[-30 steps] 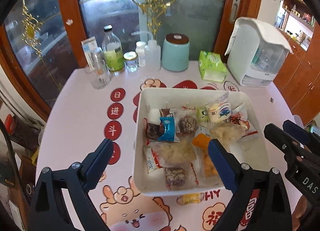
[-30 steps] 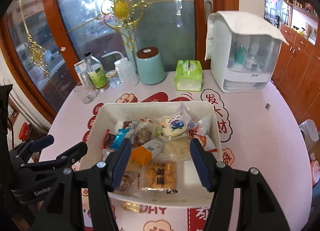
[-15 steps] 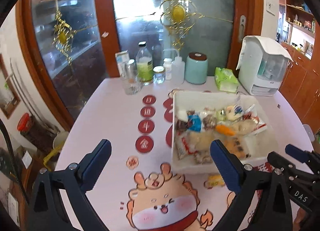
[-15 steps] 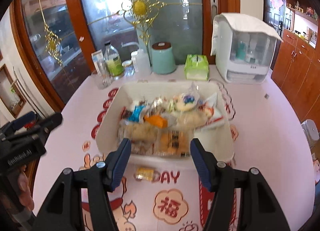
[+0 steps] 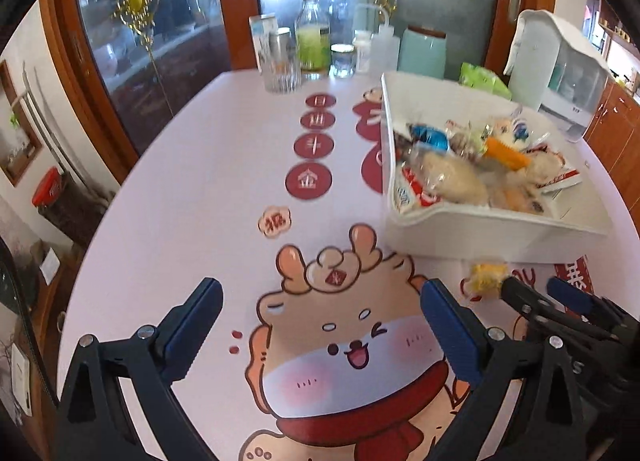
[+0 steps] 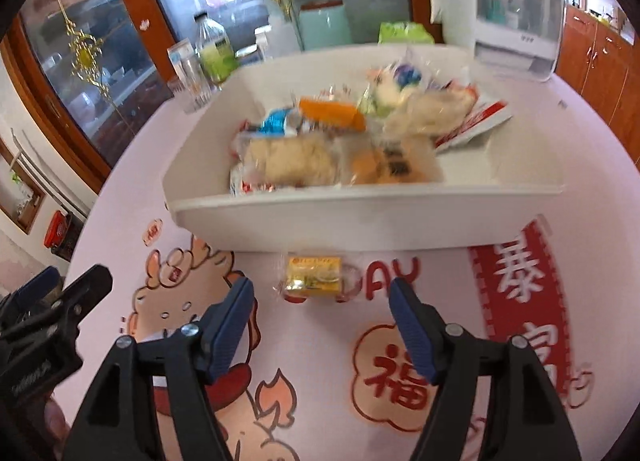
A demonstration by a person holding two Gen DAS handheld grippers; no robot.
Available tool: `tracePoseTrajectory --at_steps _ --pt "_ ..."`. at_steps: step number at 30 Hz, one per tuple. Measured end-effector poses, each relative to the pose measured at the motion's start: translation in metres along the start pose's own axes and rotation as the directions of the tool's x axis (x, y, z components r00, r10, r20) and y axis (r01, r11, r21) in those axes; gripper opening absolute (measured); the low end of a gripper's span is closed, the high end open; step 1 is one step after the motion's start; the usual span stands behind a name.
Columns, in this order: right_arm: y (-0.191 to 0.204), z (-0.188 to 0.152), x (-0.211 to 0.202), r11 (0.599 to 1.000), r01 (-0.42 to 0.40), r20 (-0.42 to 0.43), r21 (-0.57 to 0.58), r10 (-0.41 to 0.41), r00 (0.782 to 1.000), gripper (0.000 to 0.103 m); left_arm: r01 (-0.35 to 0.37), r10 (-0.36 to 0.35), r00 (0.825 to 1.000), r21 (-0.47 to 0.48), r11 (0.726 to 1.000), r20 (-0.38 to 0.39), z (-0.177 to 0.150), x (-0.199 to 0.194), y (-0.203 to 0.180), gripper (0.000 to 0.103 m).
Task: Organize snacks
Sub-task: 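Withdraw both tools and move the right tool toward the yellow cake pack, then grasp the yellow cake pack with the right tool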
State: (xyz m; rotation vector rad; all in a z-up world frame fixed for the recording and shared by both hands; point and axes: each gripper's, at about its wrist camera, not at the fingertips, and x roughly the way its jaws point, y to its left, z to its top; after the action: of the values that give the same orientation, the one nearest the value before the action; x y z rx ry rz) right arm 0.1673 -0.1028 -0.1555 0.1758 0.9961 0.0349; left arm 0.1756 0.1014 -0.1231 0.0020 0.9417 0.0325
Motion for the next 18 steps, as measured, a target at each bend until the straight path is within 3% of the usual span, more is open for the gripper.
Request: tracePoseTrajectory --at_steps 9,18 --pt "0.006 -0.001 0.048 0.997 0.081 -0.046 -0.018 -0.082 0.996 0.073 0.0 -0.001 0.998 -0.017 1.0 -0.059 -0.006 0.029 0.007 0.099" --pt "0.017 -0.001 0.056 0.989 0.132 -0.019 -0.069 -0.134 0.991 0.077 0.015 -0.019 0.995 -0.045 0.999 -0.1 -0.007 0.042 0.013 0.099"
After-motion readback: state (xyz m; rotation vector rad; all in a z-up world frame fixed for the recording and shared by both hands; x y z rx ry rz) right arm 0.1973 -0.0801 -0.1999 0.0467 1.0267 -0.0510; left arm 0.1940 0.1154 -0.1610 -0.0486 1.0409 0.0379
